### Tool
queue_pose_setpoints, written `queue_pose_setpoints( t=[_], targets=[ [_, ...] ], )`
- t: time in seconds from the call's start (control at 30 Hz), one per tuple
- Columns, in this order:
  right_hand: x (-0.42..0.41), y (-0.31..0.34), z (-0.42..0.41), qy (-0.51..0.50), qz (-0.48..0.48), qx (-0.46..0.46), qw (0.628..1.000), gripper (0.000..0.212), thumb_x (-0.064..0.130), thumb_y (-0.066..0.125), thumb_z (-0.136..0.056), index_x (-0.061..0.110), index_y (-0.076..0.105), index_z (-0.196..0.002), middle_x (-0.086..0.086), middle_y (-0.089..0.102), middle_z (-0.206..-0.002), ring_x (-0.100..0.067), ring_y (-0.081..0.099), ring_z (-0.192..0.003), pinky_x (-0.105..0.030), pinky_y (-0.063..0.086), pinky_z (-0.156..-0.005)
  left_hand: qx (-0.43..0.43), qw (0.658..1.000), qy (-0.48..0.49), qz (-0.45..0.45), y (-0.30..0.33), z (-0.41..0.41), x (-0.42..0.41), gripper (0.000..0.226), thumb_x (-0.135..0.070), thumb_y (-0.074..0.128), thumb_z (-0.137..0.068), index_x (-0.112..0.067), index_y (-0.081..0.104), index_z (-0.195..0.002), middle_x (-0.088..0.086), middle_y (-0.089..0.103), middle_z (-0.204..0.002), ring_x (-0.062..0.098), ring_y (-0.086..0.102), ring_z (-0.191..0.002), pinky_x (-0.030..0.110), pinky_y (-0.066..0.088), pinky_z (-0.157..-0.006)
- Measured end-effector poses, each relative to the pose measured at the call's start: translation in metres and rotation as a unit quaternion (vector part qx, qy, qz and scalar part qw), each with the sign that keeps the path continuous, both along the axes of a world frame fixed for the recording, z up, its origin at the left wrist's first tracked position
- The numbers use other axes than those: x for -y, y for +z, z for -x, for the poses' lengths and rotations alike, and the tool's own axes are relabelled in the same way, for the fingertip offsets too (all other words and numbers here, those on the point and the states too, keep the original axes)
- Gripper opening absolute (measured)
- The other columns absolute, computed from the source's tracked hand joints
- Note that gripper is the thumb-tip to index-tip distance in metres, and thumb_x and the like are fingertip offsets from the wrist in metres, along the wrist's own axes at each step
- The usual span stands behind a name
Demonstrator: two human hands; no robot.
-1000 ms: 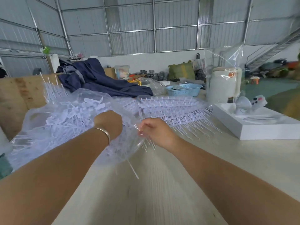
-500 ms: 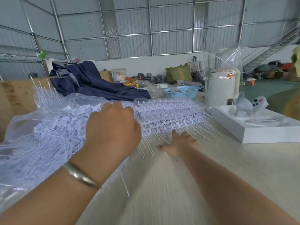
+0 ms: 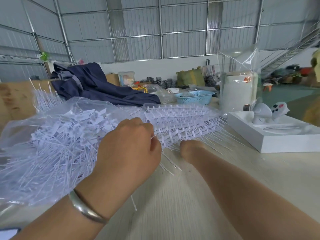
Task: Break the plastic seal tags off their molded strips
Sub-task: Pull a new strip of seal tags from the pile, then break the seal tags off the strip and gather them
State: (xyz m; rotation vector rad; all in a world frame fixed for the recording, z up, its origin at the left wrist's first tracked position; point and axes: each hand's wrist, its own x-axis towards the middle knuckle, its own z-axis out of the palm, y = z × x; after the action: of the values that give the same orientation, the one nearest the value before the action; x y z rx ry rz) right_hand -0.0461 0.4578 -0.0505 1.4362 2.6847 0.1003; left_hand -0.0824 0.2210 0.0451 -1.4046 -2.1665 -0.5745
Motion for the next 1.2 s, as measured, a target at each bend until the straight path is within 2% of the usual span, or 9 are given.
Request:
queue_pose_setpoints(
  t=[0.23, 0.47, 0.63, 0.73, 0.8, 0.9, 1.03, 1.1, 1.2],
  targets=[
    [0.078, 0.009, -0.064, 0.015, -0.021, 0.086, 0.996, 0.035, 0.005, 0.047, -0.093, 0.009, 0.054, -0.127, -0.009, 0.061, -0.126, -0.025, 0.059, -0.114, -0.031, 0.044, -0.083, 0.047, 0.998, -0.044, 0.007, -0.022, -0.009, 0.027, 0.022, -0.035, 0.042, -0.089, -0.029, 0.063, -0.087, -0.011, 0.053, -0.089, 0.009, 0.052, -0.088, 0.03, 0.047, -0.067],
    [0.208, 0.007, -0.132, 0.036, 0.03, 0.125, 0.991, 0.034, 0.003, 0.044, -0.094, 0.006, 0.052, -0.126, -0.01, 0.057, -0.124, -0.03, 0.058, -0.112, -0.036, 0.048, -0.087, 0.115, 0.981, -0.077, 0.134, -0.074, -0.021, 0.056, 0.017, -0.026, 0.043, -0.094, -0.017, 0.058, -0.093, -0.003, 0.05, -0.097, 0.014, 0.052, -0.086, 0.031, 0.047, -0.074],
    [0.264, 0.028, -0.165, 0.165, 0.035, 0.246, 0.954, 0.01, 0.007, 0.043, -0.093, 0.01, 0.051, -0.088, -0.008, 0.056, -0.102, -0.026, 0.051, -0.085, -0.036, 0.039, -0.074, 0.15, 0.952, -0.078, 0.257, -0.088, -0.015, 0.071, 0.024, -0.033, 0.043, -0.096, -0.014, 0.047, -0.082, 0.002, 0.054, -0.086, 0.021, 0.059, -0.088, 0.031, 0.042, -0.068],
    [0.279, 0.05, -0.173, 0.179, 0.09, 0.256, 0.946, 0.023, 0.018, 0.046, -0.092, 0.012, 0.045, -0.07, -0.002, 0.054, -0.087, -0.025, 0.052, -0.086, -0.035, 0.038, -0.075, 0.164, 0.933, -0.105, 0.301, -0.087, -0.016, 0.083, 0.036, -0.053, 0.048, -0.093, -0.023, 0.048, -0.074, -0.001, 0.056, -0.084, 0.016, 0.055, -0.076, 0.03, 0.044, -0.067],
    [0.275, 0.061, -0.176, 0.167, 0.122, 0.211, 0.955, 0.03, 0.041, 0.05, -0.093, 0.014, 0.056, -0.082, 0.0, 0.058, -0.089, -0.023, 0.055, -0.09, -0.033, 0.039, -0.075, 0.14, 0.939, -0.115, 0.292, -0.088, -0.017, 0.087, 0.037, -0.056, 0.051, -0.091, -0.027, 0.045, -0.068, -0.001, 0.052, -0.088, 0.016, 0.055, -0.084, 0.031, 0.046, -0.076],
    [0.253, 0.062, -0.18, 0.13, 0.089, 0.094, 0.983, 0.068, 0.079, 0.044, -0.08, 0.016, 0.058, -0.102, 0.003, 0.064, -0.095, -0.019, 0.06, -0.092, -0.031, 0.038, -0.068, 0.146, 0.956, -0.117, 0.224, -0.095, -0.02, 0.086, 0.024, -0.043, 0.057, -0.09, -0.029, 0.051, -0.072, -0.006, 0.05, -0.087, 0.013, 0.054, -0.083, 0.027, 0.043, -0.072],
    [0.216, 0.024, -0.177, 0.156, -0.083, -0.158, 0.972, 0.046, 0.069, 0.043, -0.088, 0.023, 0.045, -0.094, 0.007, 0.054, -0.086, -0.015, 0.051, -0.081, -0.03, 0.043, -0.069, 0.205, 0.953, -0.148, 0.166, -0.107, -0.024, 0.083, 0.011, -0.032, 0.062, -0.087, -0.034, 0.052, -0.088, -0.008, 0.052, -0.088, 0.008, 0.051, -0.079, 0.022, 0.036, -0.064],
    [0.204, 0.002, -0.174, 0.195, -0.064, -0.248, 0.947, 0.039, 0.058, 0.049, -0.091, 0.026, 0.05, -0.113, 0.008, 0.059, -0.109, -0.011, 0.052, -0.095, -0.029, 0.044, -0.082, 0.231, 0.951, -0.16, 0.13, -0.11, -0.027, 0.084, 0.017, -0.028, 0.064, -0.086, -0.037, 0.051, -0.093, -0.007, 0.053, -0.089, 0.005, 0.051, -0.078, 0.017, 0.034, -0.061],
    [0.197, -0.02, -0.164, 0.269, -0.032, -0.255, 0.928, 0.051, 0.048, 0.05, -0.096, 0.024, 0.044, -0.14, 0.006, 0.048, -0.143, -0.012, 0.039, -0.132, -0.028, 0.026, -0.111, 0.245, 0.949, -0.183, 0.073, -0.111, -0.033, 0.087, 0.023, -0.027, 0.069, -0.085, -0.041, 0.054, -0.096, -0.009, 0.053, -0.09, 0.001, 0.052, -0.08, 0.011, 0.035, -0.064]
  ],
)
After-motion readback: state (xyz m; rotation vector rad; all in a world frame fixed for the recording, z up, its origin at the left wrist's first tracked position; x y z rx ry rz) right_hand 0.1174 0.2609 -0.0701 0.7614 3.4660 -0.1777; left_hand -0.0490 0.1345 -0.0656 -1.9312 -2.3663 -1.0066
